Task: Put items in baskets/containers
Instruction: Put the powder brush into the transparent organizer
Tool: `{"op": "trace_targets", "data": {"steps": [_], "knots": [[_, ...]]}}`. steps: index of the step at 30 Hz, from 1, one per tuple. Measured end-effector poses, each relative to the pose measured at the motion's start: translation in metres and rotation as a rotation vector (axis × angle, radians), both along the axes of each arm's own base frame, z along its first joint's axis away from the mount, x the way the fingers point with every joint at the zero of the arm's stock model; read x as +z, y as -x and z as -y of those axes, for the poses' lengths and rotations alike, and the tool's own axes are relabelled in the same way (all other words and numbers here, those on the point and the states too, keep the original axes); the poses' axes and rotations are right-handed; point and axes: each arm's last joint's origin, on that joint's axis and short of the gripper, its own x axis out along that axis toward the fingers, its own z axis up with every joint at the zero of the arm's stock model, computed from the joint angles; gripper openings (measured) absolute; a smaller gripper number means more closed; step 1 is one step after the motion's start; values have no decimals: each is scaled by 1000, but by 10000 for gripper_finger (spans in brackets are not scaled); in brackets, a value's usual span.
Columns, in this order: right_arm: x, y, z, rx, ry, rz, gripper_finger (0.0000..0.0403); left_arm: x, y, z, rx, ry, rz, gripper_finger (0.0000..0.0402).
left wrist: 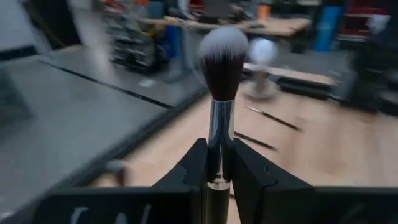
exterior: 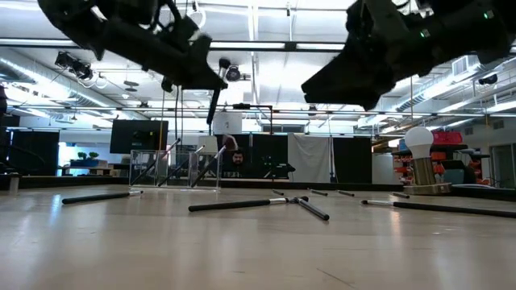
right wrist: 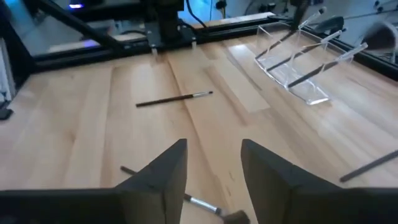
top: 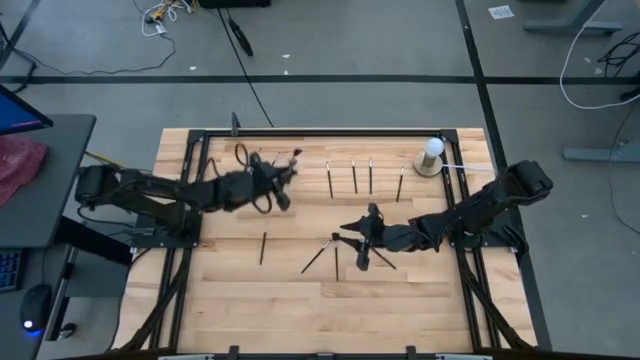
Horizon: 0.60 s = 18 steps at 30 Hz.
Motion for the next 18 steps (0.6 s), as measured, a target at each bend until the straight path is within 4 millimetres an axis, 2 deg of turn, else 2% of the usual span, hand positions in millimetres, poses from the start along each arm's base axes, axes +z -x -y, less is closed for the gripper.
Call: {"op": "trace_targets", "data": {"steps": [4,8,18], "knots": [[-3,5,1,20,-28,57,153,-8,3,-29,76,12,-42,46],[-2,5,1,34,-29,70,153,-23,2,-48,112,52,-87,46],[-2,5,1,43,-24,66,153,-56,-4,-63,138,111,-191,53]]}}
